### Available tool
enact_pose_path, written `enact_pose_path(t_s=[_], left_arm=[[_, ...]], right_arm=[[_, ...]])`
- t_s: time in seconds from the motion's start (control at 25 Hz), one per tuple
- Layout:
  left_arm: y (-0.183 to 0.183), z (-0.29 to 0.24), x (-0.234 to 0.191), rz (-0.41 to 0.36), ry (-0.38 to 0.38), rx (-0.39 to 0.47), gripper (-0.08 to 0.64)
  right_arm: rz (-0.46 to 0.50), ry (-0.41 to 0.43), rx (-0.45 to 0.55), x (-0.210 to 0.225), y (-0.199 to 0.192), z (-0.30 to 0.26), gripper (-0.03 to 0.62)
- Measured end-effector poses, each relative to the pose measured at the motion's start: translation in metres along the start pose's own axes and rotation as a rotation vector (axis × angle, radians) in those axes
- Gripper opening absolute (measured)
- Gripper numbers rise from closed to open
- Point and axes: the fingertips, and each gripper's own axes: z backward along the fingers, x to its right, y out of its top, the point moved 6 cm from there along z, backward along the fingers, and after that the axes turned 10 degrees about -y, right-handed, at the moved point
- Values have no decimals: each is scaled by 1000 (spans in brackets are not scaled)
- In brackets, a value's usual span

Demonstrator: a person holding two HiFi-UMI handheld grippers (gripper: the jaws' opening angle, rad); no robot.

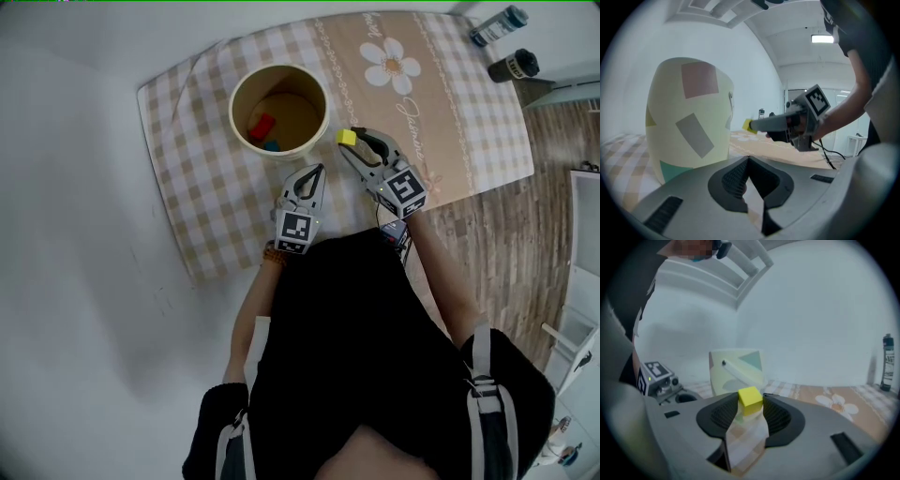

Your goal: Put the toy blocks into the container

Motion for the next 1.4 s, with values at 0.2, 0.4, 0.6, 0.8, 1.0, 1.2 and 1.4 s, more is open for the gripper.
enact_pose_path(t_s=[0.2,0.4,0.6,0.8,1.0,1.2,1.4], left_arm=[[0,-1,1,2,0,1,2],[0,0,0,1,1,1,2],[0,0,2,5,0,3,2],[1,0,1,3,-1,0,6],[0,1,0,0,1,1,6],[0,0,1,0,1,0,6],[0,0,1,1,0,0,6]], right_arm=[[51,9,165,6,90,6,176],[78,89,227,-10,152,-7,176],[114,128,167,-31,161,-33,176],[101,141,142,-40,156,-41,176],[99,143,146,-41,158,-40,179],[82,128,158,-36,157,-37,179],[78,100,168,-26,157,-30,179]])
